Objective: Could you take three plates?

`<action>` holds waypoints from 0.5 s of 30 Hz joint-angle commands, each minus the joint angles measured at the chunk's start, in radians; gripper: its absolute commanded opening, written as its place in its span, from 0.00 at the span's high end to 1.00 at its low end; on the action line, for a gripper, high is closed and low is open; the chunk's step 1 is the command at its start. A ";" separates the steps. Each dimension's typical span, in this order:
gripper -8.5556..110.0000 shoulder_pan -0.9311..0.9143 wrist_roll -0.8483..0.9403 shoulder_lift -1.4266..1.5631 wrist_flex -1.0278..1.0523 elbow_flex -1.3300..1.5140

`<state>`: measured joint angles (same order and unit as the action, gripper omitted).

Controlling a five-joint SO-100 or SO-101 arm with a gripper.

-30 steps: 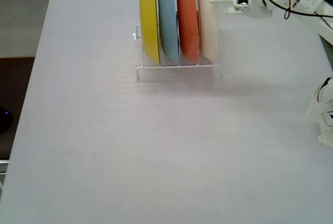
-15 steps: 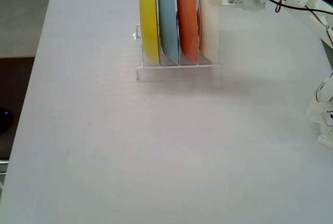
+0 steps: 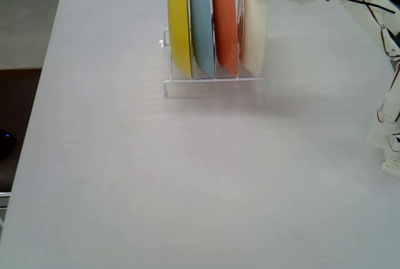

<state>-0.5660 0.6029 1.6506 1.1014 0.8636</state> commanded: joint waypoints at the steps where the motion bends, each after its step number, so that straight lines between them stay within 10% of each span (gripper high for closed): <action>1: 0.93 0.015 -0.037 0.084 0.002 -0.144; 15: 0.93 0.089 -0.112 0.279 0.178 -0.348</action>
<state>-0.4970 0.4985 1.8392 1.2441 0.6703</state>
